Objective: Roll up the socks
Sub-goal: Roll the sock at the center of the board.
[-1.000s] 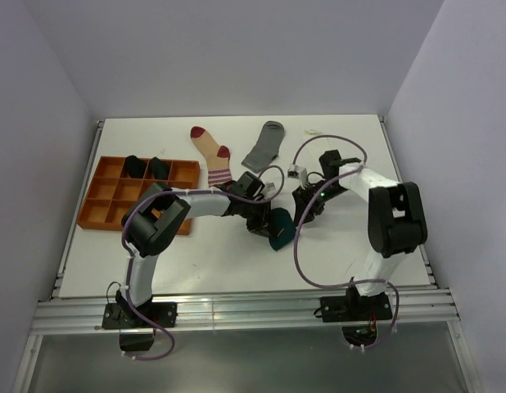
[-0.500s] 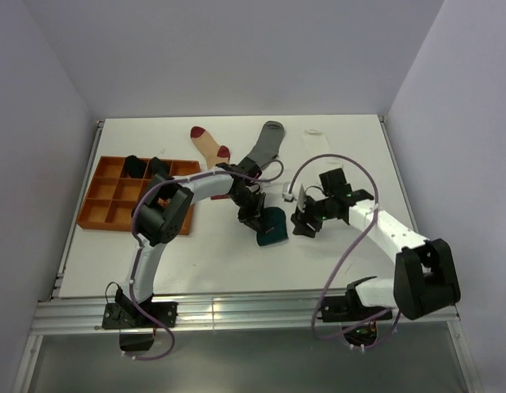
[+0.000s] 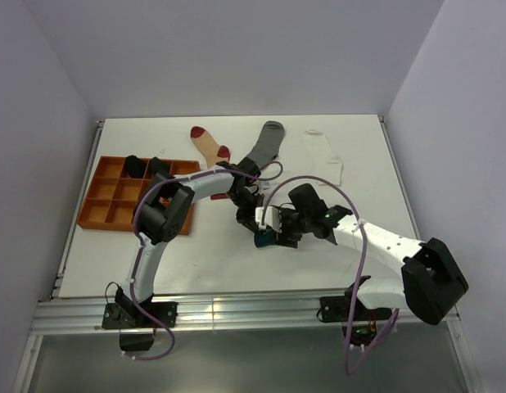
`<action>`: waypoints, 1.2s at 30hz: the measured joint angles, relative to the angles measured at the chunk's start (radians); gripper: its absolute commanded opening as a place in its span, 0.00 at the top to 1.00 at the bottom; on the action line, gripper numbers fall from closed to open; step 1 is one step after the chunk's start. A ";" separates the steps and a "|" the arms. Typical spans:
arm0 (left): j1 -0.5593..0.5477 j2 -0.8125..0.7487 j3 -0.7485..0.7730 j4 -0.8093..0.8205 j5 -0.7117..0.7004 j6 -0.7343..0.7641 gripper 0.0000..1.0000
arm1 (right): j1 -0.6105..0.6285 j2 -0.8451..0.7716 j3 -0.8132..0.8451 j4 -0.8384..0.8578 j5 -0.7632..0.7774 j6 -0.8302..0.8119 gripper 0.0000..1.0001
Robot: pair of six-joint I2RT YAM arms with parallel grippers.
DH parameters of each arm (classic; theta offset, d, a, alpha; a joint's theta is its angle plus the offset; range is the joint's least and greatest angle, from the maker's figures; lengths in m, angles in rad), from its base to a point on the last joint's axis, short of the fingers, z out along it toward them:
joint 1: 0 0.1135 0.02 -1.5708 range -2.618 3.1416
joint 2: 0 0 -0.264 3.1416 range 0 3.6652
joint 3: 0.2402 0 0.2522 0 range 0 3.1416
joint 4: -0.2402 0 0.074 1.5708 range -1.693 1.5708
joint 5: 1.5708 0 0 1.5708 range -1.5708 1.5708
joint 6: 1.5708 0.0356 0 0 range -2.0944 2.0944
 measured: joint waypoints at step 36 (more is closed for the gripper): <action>0.066 -0.031 -0.013 0.118 -0.079 -0.120 0.58 | 0.156 0.135 -0.061 0.182 0.234 0.024 0.83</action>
